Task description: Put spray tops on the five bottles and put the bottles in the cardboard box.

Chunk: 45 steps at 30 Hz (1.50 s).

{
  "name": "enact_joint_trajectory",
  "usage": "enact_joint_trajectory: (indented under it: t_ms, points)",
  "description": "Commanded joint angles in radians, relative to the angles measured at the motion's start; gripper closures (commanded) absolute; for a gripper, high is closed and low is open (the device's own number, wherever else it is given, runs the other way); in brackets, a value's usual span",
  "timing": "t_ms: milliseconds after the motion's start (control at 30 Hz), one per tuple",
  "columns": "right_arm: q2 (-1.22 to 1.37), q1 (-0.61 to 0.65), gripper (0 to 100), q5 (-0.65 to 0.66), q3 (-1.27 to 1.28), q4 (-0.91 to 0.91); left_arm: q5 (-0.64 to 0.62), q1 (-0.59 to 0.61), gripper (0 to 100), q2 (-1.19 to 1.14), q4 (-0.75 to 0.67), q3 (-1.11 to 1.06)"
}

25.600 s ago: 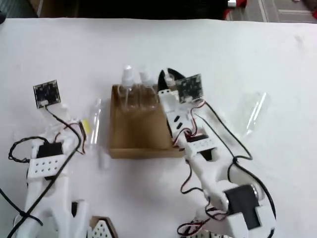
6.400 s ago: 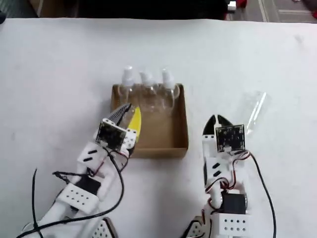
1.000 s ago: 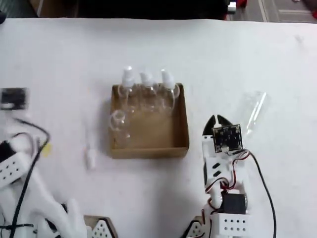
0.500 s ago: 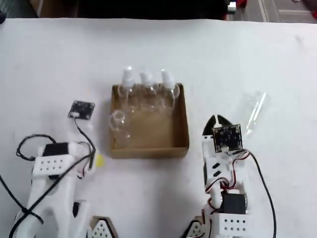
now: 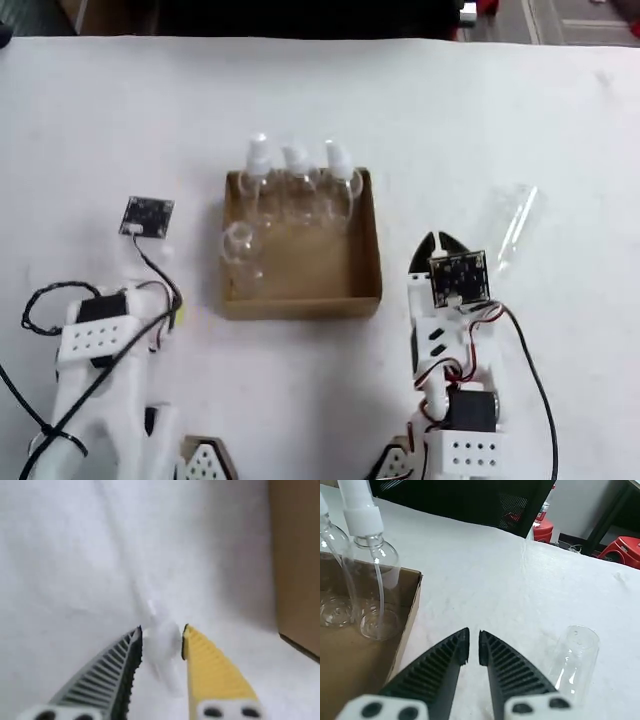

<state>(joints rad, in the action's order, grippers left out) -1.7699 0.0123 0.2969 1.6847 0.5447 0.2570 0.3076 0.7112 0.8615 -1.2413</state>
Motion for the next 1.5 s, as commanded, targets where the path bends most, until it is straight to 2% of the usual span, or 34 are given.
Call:
enact_joint_trajectory:
  t_ms: [0,100,233,433,500,600,700,800,867,1000,1167,1200,1333,1400,1467]
  points:
    - [-0.018,0.007,97.4,0.014,0.008,0.002,0.041,0.016,89,-0.001,0.000,-0.002]
    - [-0.018,0.007,97.4,0.014,0.008,0.002,0.048,0.001,89,-0.001,0.003,-0.008]
    - [-0.018,0.007,97.4,0.014,0.008,0.002,0.037,0.001,80,-0.015,0.005,-0.002]
    - [-0.018,0.007,97.4,0.014,0.008,0.002,-0.002,0.025,81,-0.226,0.061,0.135]
    - [-0.018,0.007,97.4,0.014,0.008,0.002,0.003,0.047,84,-0.314,0.087,0.206]
    - [-0.019,0.007,97.4,0.014,0.008,0.001,0.006,0.073,98,-0.417,0.124,0.308]
    - [-0.019,0.007,97.4,0.014,0.008,0.001,0.006,0.081,96,-0.444,0.196,0.391]
    - [-0.019,0.007,97.4,0.014,0.008,-0.001,0.026,0.079,98,-0.423,0.275,0.476]
    - [-0.019,0.007,97.4,0.014,0.008,-0.002,0.120,0.079,98,-0.389,0.321,0.542]
    - [-0.019,0.007,97.4,0.014,0.008,-0.002,0.390,0.084,98,-0.292,0.334,0.637]
    - [-0.019,0.007,97.4,0.014,0.008,-0.002,0.657,0.163,98,-0.196,0.358,0.703]
    - [-0.019,0.007,97.4,0.014,0.008,-0.002,0.736,0.180,98,-0.180,0.391,0.713]
    - [-0.019,0.007,97.4,0.014,0.008,-0.004,1.191,0.259,98,-0.147,0.500,0.726]
    - [-0.018,0.007,97.4,0.014,0.008,-0.004,1.318,0.289,98,-0.145,0.514,0.726]
    - [-0.018,0.007,97.4,0.014,0.008,-0.004,1.376,0.300,98,-0.147,0.512,0.726]
